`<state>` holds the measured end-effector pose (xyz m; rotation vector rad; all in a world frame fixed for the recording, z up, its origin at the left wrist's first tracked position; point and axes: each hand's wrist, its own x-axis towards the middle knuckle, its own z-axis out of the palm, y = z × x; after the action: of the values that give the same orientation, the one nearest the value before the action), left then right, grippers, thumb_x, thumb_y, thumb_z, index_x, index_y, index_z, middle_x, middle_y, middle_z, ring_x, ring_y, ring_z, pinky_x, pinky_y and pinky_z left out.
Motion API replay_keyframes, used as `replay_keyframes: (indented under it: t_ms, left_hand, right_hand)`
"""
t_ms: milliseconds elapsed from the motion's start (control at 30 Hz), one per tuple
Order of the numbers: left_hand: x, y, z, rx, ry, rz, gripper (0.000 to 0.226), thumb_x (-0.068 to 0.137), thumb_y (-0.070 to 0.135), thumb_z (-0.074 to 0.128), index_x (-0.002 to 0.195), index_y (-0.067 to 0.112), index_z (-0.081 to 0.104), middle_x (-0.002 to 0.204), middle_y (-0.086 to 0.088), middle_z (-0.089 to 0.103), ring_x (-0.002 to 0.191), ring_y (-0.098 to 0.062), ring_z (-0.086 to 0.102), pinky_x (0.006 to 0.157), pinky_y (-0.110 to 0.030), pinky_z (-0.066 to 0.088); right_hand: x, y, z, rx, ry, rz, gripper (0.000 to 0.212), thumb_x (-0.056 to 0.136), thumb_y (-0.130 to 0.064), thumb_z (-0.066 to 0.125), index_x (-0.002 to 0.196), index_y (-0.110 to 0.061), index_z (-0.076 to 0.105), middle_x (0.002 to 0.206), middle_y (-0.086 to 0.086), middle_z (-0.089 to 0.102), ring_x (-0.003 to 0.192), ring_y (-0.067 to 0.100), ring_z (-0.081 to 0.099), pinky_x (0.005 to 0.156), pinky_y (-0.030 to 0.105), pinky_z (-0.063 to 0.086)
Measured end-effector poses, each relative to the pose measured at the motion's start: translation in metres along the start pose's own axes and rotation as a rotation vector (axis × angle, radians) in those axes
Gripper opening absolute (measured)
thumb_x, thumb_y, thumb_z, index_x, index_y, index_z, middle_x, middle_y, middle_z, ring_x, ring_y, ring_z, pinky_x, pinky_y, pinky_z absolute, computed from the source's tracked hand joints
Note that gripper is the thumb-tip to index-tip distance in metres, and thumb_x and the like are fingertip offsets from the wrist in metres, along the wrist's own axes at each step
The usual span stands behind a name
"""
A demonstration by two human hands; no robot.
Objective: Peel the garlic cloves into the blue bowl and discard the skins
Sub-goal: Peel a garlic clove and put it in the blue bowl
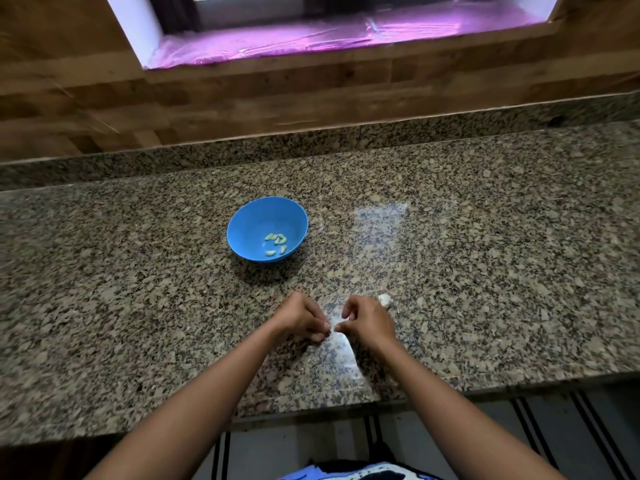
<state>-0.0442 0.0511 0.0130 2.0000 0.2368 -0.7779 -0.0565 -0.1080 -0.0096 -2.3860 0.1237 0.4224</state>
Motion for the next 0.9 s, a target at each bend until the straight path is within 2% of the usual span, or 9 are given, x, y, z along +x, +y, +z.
replay_keyframes:
  t_ms: [100, 200, 333, 433, 633, 667, 733, 800, 900]
  left_hand:
    - [-0.001, 0.004, 0.000, -0.049, -0.042, -0.031, 0.008, 0.080, -0.007, 0.067, 0.084, -0.014, 0.066, 0.065, -0.016, 0.064, 0.048, -0.013, 0.062, 0.048, -0.020, 0.054]
    - [0.001, 0.009, 0.001, -0.006, -0.028, -0.071, 0.006, 0.082, -0.006, 0.065, 0.077, -0.008, 0.063, 0.058, -0.013, 0.060, 0.040, -0.011, 0.057, 0.040, -0.018, 0.047]
    - [0.011, 0.006, 0.005, 0.105, -0.006, -0.049, 0.009, 0.080, 0.001, 0.071, 0.075, -0.003, 0.064, 0.060, -0.011, 0.065, 0.052, -0.020, 0.062, 0.059, -0.032, 0.056]
    - [0.015, 0.005, 0.005, 0.212, 0.052, -0.034, 0.010, 0.078, 0.007, 0.074, 0.076, 0.001, 0.067, 0.071, -0.014, 0.071, 0.068, -0.029, 0.070, 0.070, -0.041, 0.060]
    - [0.006, 0.014, 0.017, 0.485, 0.174, 0.073, 0.005, 0.081, 0.004, 0.068, 0.076, 0.002, 0.066, 0.074, -0.008, 0.069, 0.068, -0.019, 0.065, 0.070, -0.038, 0.058]
    - [0.005, 0.014, 0.015, 0.451, 0.152, 0.069, 0.005, 0.082, 0.003, 0.067, 0.077, 0.001, 0.066, 0.074, -0.009, 0.068, 0.065, -0.018, 0.063, 0.065, -0.035, 0.058]
    - [0.002, 0.007, 0.001, 0.136, 0.023, -0.007, 0.008, 0.081, 0.002, 0.068, 0.083, -0.005, 0.067, 0.078, -0.016, 0.068, 0.063, -0.019, 0.064, 0.056, -0.026, 0.055]
    - [-0.004, -0.002, -0.009, -0.287, -0.031, -0.105, 0.017, 0.081, 0.001, 0.066, 0.094, -0.011, 0.065, 0.088, -0.020, 0.068, 0.068, -0.021, 0.067, 0.061, -0.024, 0.057]
    - [-0.011, -0.011, -0.004, -0.690, -0.007, -0.138, 0.019, 0.084, -0.004, 0.062, 0.101, -0.013, 0.062, 0.091, -0.021, 0.068, 0.075, -0.022, 0.068, 0.071, -0.027, 0.059]
  right_hand:
    - [0.005, 0.001, -0.001, 0.057, -0.034, 0.039, 0.026, 0.066, -0.030, 0.082, 0.074, -0.022, 0.058, 0.071, -0.011, 0.061, 0.071, 0.010, 0.059, 0.059, 0.027, 0.040]
    - [0.008, 0.001, -0.002, 0.069, -0.050, 0.060, 0.026, 0.067, -0.029, 0.082, 0.072, -0.022, 0.058, 0.067, -0.012, 0.061, 0.067, 0.007, 0.059, 0.052, 0.023, 0.034]
    - [0.010, 0.002, 0.000, 0.084, -0.043, 0.080, 0.023, 0.071, -0.024, 0.079, 0.069, -0.021, 0.057, 0.057, -0.014, 0.058, 0.058, -0.001, 0.052, 0.050, 0.023, 0.031]
    - [0.010, 0.002, 0.001, 0.091, -0.038, 0.085, 0.022, 0.070, -0.023, 0.080, 0.070, -0.020, 0.059, 0.059, -0.015, 0.058, 0.060, 0.002, 0.054, 0.050, 0.023, 0.030]
    - [0.005, 0.002, 0.001, 0.086, -0.017, 0.063, 0.018, 0.074, -0.024, 0.078, 0.076, -0.020, 0.060, 0.064, -0.015, 0.058, 0.062, 0.001, 0.053, 0.049, 0.022, 0.031]
    - [0.005, 0.002, 0.000, 0.095, -0.022, 0.061, 0.018, 0.074, -0.025, 0.078, 0.077, -0.019, 0.060, 0.065, -0.014, 0.058, 0.062, 0.001, 0.053, 0.050, 0.023, 0.033]
    - [0.004, 0.004, 0.000, 0.124, -0.053, 0.026, 0.017, 0.074, -0.026, 0.077, 0.079, -0.020, 0.062, 0.069, -0.012, 0.062, 0.067, 0.005, 0.058, 0.058, 0.026, 0.043]
    - [0.005, 0.007, -0.001, 0.219, -0.067, -0.035, 0.007, 0.081, -0.028, 0.070, 0.086, -0.024, 0.065, 0.081, -0.008, 0.067, 0.077, 0.010, 0.063, 0.071, 0.032, 0.052]
    - [0.000, 0.003, -0.004, 0.442, -0.063, -0.163, 0.013, 0.089, -0.019, 0.061, 0.100, -0.020, 0.068, 0.096, -0.005, 0.068, 0.091, 0.010, 0.064, 0.083, 0.031, 0.054]
